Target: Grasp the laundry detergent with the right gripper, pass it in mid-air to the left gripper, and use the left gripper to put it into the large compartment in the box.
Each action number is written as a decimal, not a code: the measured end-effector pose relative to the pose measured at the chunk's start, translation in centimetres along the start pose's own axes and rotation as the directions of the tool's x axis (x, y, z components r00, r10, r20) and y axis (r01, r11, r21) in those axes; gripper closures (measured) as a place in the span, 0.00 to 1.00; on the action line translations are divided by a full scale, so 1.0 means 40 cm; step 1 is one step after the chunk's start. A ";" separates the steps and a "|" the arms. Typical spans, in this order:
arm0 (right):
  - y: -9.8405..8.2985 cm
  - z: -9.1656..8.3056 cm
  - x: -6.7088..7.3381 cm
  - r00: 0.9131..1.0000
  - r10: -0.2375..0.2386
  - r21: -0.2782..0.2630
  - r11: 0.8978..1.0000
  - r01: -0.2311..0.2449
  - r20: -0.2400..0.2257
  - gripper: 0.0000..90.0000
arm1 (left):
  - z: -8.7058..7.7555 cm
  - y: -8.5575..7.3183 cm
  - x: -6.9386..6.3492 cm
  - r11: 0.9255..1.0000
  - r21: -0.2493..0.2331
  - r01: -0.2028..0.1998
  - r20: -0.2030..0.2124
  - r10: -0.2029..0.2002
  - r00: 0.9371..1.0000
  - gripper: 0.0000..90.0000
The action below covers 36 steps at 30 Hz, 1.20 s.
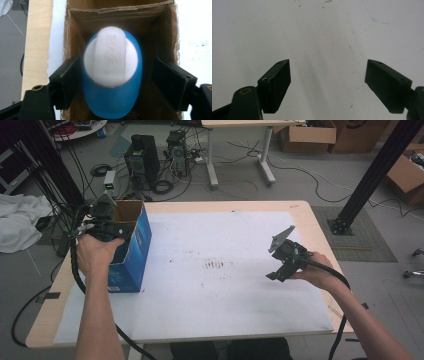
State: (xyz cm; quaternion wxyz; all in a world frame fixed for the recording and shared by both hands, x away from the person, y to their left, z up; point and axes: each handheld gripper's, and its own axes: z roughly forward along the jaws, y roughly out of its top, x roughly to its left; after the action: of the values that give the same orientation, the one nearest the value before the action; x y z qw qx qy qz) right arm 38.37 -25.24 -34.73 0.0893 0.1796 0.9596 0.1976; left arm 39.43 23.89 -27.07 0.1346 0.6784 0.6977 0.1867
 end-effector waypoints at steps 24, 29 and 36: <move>-0.003 -0.006 0.000 1.000 0.004 0.006 1.000 -0.004 0.003 0.23 | -0.133 0.062 -0.065 0.993 -0.041 -0.112 -0.023 0.111 0.994 0.00; -0.005 -0.013 -0.001 1.000 0.010 0.007 1.000 -0.010 0.008 0.23 | -0.179 0.082 -0.109 0.985 -0.079 -0.156 0.014 0.157 0.987 0.00; -0.008 -0.021 -0.004 1.000 0.015 0.015 1.000 -0.015 0.011 0.23 | -0.211 0.097 -0.185 0.962 -0.100 -0.255 0.097 0.264 0.960 0.00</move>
State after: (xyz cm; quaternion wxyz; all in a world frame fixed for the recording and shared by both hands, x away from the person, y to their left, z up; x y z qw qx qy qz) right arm 38.20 -25.86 -34.09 0.0917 0.1883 0.9591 0.1902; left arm 39.51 15.88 -18.27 0.1761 0.7669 0.5854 0.1953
